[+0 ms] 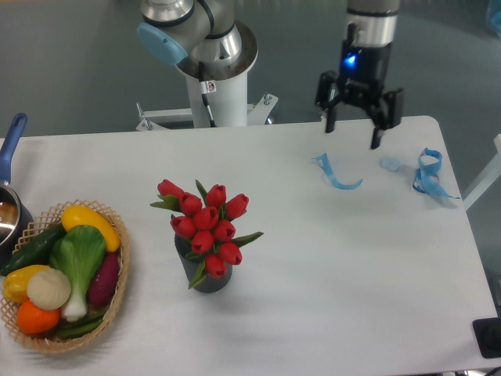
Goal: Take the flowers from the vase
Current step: 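Move the open gripper toward the red tulips in the dark vase, then lower the gripper around the tulip stems above the vase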
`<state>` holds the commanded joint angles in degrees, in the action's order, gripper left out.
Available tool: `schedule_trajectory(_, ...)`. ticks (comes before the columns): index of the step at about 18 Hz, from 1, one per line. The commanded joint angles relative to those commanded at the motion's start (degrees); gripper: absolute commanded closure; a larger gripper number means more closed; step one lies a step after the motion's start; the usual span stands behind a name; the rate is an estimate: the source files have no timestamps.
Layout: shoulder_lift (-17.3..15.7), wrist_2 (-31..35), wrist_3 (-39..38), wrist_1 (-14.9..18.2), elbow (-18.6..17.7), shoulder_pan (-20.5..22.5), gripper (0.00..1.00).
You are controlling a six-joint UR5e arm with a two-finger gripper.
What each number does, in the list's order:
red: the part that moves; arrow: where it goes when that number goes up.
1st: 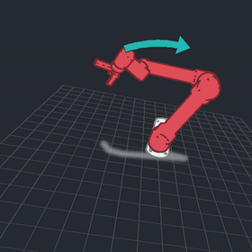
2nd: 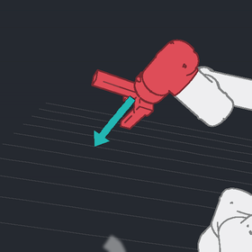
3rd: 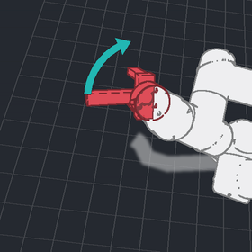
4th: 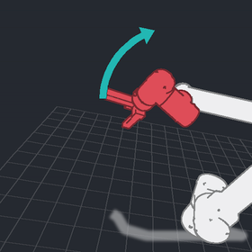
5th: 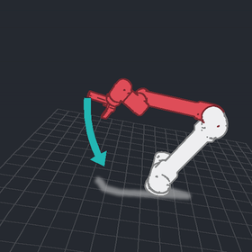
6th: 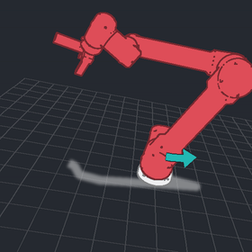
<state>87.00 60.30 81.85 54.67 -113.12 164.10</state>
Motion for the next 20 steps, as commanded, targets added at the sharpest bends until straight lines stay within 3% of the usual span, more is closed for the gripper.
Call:
schedule_trajectory(2,0.5,-2.7,-2.3,0.0,-0.2,-1.5,0.0)
schedule_trajectory(6,2.0,-15.0,-3.8,-0.3,-3.2,-2.6,0.0)
schedule_trajectory(12,5.7,-22.5,-3.7,-2.9,-3.2,-7.1,0.0)
schedule_trajectory(18,9.1,-23.9,-3.8,-4.7,-2.5,-11.5,0.0)
schedule_trajectory(20,10.9,-23.8,-3.6,-6.8,-2.4,-12.8,0.0)
